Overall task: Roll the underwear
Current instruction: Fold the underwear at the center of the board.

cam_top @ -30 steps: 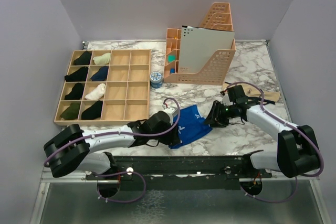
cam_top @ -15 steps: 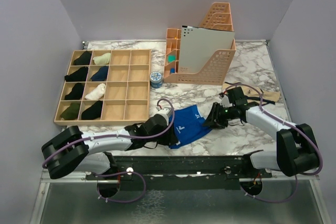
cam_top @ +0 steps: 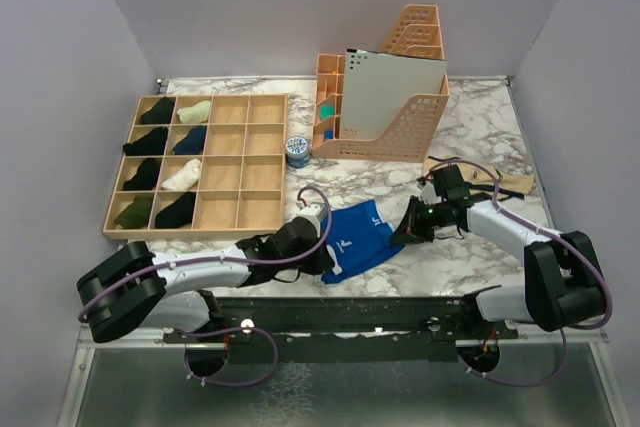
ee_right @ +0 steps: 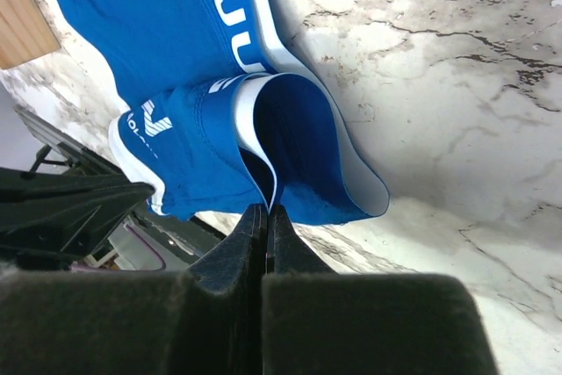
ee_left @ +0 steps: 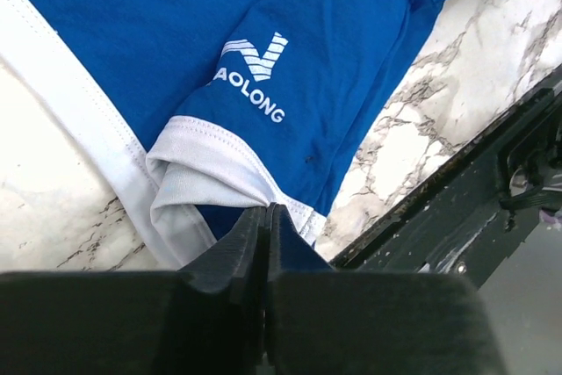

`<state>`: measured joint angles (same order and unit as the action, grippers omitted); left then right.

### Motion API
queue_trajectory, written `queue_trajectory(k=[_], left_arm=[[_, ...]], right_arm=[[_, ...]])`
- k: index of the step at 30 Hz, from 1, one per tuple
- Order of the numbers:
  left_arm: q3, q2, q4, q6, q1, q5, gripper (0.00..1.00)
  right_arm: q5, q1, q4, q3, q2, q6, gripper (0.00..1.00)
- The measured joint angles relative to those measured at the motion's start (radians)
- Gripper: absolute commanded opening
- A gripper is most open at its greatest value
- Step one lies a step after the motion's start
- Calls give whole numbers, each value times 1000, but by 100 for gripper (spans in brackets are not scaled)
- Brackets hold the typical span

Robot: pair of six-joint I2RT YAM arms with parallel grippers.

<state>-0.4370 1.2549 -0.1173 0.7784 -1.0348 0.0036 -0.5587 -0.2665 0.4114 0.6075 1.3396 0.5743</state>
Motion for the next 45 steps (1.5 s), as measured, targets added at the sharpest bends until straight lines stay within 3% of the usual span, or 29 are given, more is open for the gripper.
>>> queue_trajectory(k=[15,26,29,33,36,39,45], left_arm=[[-26,-128,170,-17,31,12,0],[-25,-41,159,-28,38,70,0],[-25,-6,158,-32,39,74,24],[-26,-9,156,-36,39,74,34],[-29,-29,172,-43,39,74,37],[-58,-70,222,-54,39,70,40],[-102,-183,277,-65,39,28,44]], right_arm=[[2,0,41,4,-100,39,0],[27,0,31,-26,33,38,4],[29,0,30,-27,30,38,14],[61,0,44,-34,-9,35,30],[104,0,71,-29,-58,35,36],[133,0,106,2,-103,34,34],[87,0,39,37,-191,44,12]])
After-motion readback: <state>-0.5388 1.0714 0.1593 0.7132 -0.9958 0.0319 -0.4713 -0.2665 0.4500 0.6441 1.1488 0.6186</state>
